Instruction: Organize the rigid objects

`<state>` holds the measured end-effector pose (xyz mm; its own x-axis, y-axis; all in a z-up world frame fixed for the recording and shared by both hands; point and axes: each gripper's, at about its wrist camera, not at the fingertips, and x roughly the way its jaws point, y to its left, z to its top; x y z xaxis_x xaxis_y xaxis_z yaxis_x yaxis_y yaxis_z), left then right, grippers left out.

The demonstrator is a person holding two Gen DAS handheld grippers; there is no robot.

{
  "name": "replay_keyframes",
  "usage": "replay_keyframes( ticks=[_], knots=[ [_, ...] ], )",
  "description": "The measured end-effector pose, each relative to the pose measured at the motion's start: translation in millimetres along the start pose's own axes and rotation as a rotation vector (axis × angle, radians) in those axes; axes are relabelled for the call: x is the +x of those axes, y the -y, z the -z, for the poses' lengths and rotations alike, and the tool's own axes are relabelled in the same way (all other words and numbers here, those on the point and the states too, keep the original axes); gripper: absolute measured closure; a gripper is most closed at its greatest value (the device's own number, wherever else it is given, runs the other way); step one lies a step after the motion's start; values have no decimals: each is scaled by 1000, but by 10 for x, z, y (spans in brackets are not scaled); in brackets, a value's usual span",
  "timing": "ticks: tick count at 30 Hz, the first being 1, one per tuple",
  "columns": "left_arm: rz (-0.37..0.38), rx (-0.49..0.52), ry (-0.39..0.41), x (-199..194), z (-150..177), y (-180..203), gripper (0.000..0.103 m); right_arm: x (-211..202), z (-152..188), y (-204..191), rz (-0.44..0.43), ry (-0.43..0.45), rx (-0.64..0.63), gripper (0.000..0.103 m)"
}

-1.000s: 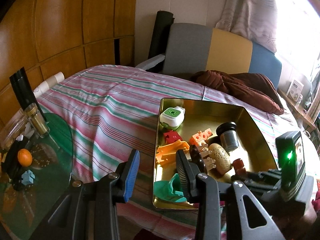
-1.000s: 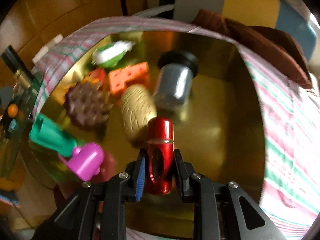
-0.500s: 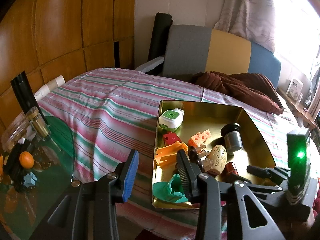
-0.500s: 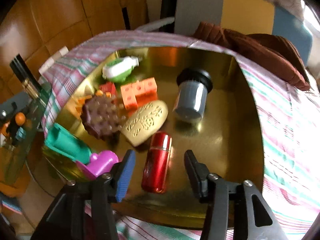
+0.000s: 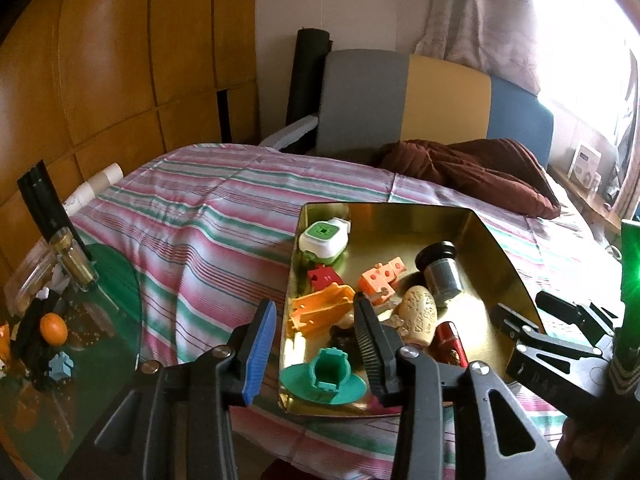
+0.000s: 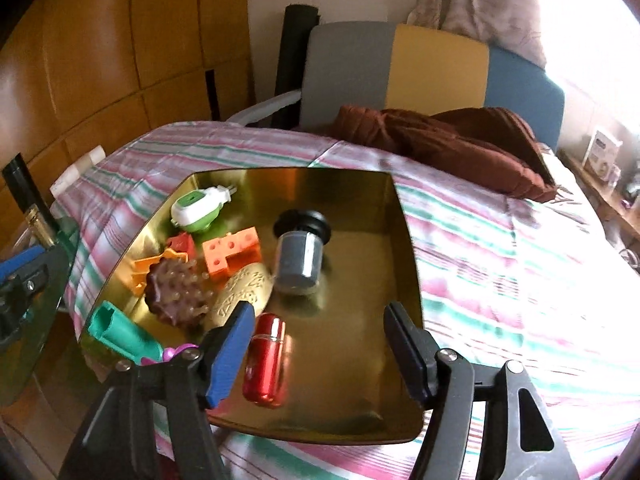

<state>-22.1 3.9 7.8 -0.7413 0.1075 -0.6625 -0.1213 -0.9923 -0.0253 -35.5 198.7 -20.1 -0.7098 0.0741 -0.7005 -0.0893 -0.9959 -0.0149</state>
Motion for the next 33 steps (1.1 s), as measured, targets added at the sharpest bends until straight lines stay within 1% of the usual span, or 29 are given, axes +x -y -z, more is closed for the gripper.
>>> replay_keyframes(
  ticks=[7,9,10,12,14,17,20,23,25,27,30,33],
  knots=[
    [-21,5,0,-15,2,84,61,-109,-5,66,36,41,2,33],
    [-31,7,-3,-12,-4,109,61,-127,-5,86,45,50,11,29],
    [-30,6,-3,-15,-5,114,61,-142,-6,94,47,55,16,29],
    [-29,5,0,-21,-7,122,55,-166,-4,104,51,63,23,28],
    [-27,3,10,-44,-6,132,46,-185,-7,111,57,67,25,28],
    [-19,3,21,-70,-3,160,38,-209,-10,128,56,71,36,27],
    [-33,-1,37,-109,-1,171,37,-231,-3,134,61,78,45,27],
    [-95,11,54,-141,6,203,36,-253,4,137,55,78,52,25],
    [-114,7,60,-156,23,198,36,-265,10,122,51,79,50,25],
    [-121,-9,56,-160,37,170,36,-278,15,102,50,82,44,25],
    [-114,-36,41,-158,47,124,36,-290,19,73,46,82,39,25],
    [-122,-50,50,-176,52,92,37,-302,22,49,42,84,34,25]
  ],
)
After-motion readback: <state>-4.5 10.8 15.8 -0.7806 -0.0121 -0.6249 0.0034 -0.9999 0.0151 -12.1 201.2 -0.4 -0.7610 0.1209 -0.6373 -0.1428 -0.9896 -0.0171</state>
